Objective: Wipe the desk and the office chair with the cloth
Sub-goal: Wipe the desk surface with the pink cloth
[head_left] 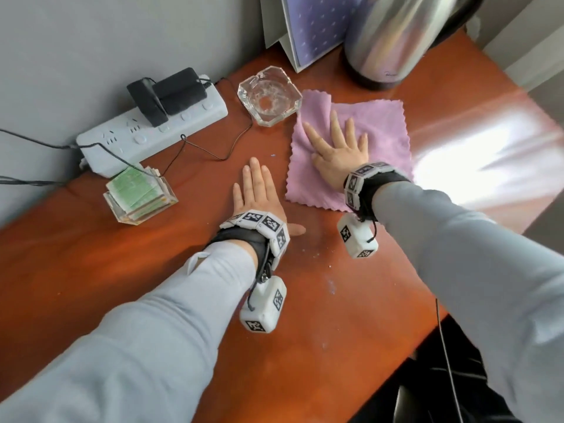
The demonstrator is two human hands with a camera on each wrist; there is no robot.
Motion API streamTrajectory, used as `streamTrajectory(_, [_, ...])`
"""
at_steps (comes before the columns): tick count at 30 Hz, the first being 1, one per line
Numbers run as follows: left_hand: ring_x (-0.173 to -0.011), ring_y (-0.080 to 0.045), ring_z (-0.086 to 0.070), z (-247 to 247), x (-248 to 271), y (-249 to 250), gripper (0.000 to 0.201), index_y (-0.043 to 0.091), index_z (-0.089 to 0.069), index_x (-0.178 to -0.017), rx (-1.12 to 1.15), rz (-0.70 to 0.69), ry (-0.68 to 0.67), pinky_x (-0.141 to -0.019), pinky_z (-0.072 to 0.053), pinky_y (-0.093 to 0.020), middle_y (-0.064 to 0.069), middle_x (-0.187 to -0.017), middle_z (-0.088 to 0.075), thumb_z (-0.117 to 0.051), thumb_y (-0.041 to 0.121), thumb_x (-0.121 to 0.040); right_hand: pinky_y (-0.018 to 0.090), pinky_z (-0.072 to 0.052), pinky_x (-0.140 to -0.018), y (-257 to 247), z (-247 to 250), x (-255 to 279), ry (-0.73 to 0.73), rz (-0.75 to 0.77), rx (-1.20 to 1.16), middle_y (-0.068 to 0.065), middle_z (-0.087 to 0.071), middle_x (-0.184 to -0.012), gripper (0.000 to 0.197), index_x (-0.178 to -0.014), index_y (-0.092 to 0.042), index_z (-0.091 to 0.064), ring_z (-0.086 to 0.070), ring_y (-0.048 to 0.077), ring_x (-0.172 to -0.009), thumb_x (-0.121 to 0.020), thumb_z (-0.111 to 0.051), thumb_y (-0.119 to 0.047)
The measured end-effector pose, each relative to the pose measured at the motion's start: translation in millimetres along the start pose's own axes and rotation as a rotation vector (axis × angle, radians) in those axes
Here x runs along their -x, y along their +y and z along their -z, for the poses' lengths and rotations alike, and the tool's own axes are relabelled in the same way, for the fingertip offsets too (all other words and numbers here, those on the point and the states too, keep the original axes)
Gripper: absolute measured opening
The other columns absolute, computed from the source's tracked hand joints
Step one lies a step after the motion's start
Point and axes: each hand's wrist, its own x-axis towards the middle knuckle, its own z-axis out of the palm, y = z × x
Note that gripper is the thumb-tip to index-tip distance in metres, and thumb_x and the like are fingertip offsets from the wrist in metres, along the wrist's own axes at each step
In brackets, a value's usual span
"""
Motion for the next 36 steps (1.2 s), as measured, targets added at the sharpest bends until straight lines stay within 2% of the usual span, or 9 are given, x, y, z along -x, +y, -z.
streamTrajectory(2, [-0.151,-0.029,0.018,5,4,-6,0.141,0.0,0.02,-0.153,0.03,-0.053,-0.006,-0.123,0.002,-0.044,-0.018,-0.16,0.028,-0.056,0.084,-0.068,0.063,0.006,-0.116,-9,-12,33,-0.016,0.015,-0.015,-0.001,0.023,-0.162,0.058,-0.148,-0.056,0.008,0.019,0.036,-0.148,-0.102,-0.023,-0.039])
streamTrajectory(7, [-0.153,-0.027,0.014,7,23,-21,0.111,0.003,0.016,-0.154,-0.018,-0.153,-0.026,-0.125,-0.004,-0.046,-0.015,-0.162,0.026,-0.061,0.051,-0.091,0.061,0.006,-0.118,-36,-43,118,-0.061,0.085,-0.081,-0.003,0.022,-0.162,0.062,-0.153,-0.045,0.005,0.019,0.033,-0.149,-0.101,-0.025,-0.029])
streamTrajectory(11, [-0.152,-0.026,0.015,-2,45,-33,0.119,0.004,0.018,-0.155,-0.063,-0.178,-0.085,-0.125,-0.001,-0.044,-0.013,-0.161,0.029,-0.061,0.061,-0.087,0.057,0.003,-0.12,-41,-46,139,-0.03,0.092,-0.309,-0.003,0.004,-0.165,0.064,-0.158,-0.027,-0.009,0.009,0.03,-0.151,-0.099,-0.03,-0.012])
streamTrajectory(15, [-0.152,-0.027,0.016,-7,49,-42,0.137,0.002,0.019,-0.154,-0.032,-0.113,-0.089,-0.124,0.002,-0.045,-0.016,-0.161,0.028,-0.057,0.082,-0.073,0.052,0.002,-0.121,-16,-34,110,0.078,-0.058,-0.434,0.001,-0.001,-0.165,0.063,-0.157,-0.018,-0.012,0.003,0.029,-0.151,-0.098,-0.029,-0.006])
streamTrajectory(20, [-0.149,-0.026,0.025,-8,38,-51,0.155,0.003,0.028,-0.15,0.018,-0.066,-0.095,-0.123,0.006,-0.045,-0.014,-0.156,0.038,-0.054,0.094,-0.057,0.06,0.003,-0.117,-6,-14,47,0.036,-0.148,-0.278,-0.001,0.008,-0.165,0.061,-0.157,-0.028,-0.01,0.009,0.035,-0.15,-0.099,-0.027,-0.017])
streamTrajectory(23, [-0.148,-0.026,0.028,-10,35,-50,0.157,0.002,0.03,-0.149,0.01,-0.053,-0.103,-0.122,0.006,-0.045,-0.015,-0.155,0.041,-0.052,0.096,-0.054,0.061,0.007,-0.117,-24,-11,23,-0.001,-0.076,-0.16,-0.001,0.016,-0.163,0.058,-0.154,-0.045,-0.002,0.016,0.036,-0.149,-0.101,-0.025,-0.033])
streamTrajectory(26, [-0.148,-0.026,0.028,-11,34,-47,0.158,0.002,0.03,-0.149,0.003,-0.045,-0.102,-0.123,0.006,-0.045,-0.015,-0.155,0.041,-0.049,0.097,-0.052,0.063,0.008,-0.116,-45,-11,12,-0.014,0.01,-0.085,-0.001,0.02,-0.163,0.056,-0.151,-0.052,0.001,0.018,0.036,-0.148,-0.101,-0.024,-0.042])
streamTrajectory(32, [-0.15,-0.027,0.024,-11,37,-46,0.158,0.001,0.026,-0.151,-0.005,-0.033,-0.047,-0.123,0.003,-0.045,-0.017,-0.157,0.035,-0.048,0.098,-0.05,0.062,0.005,-0.118,-64,-22,41,-0.004,0.141,-0.015,-0.002,0.02,-0.163,0.056,-0.151,-0.051,0.004,0.016,0.034,-0.149,-0.103,-0.024,-0.04])
streamTrajectory(36, [-0.152,-0.027,0.017,-6,39,-39,0.162,0.001,0.021,-0.152,0.023,-0.033,-0.035,-0.123,-0.001,-0.045,-0.016,-0.16,0.029,-0.065,0.091,-0.048,0.058,0.006,-0.119,-69,-37,91,-0.014,0.137,-0.096,-0.005,0.014,-0.164,0.058,-0.154,-0.045,-0.001,0.014,0.032,-0.15,-0.104,-0.025,-0.029])
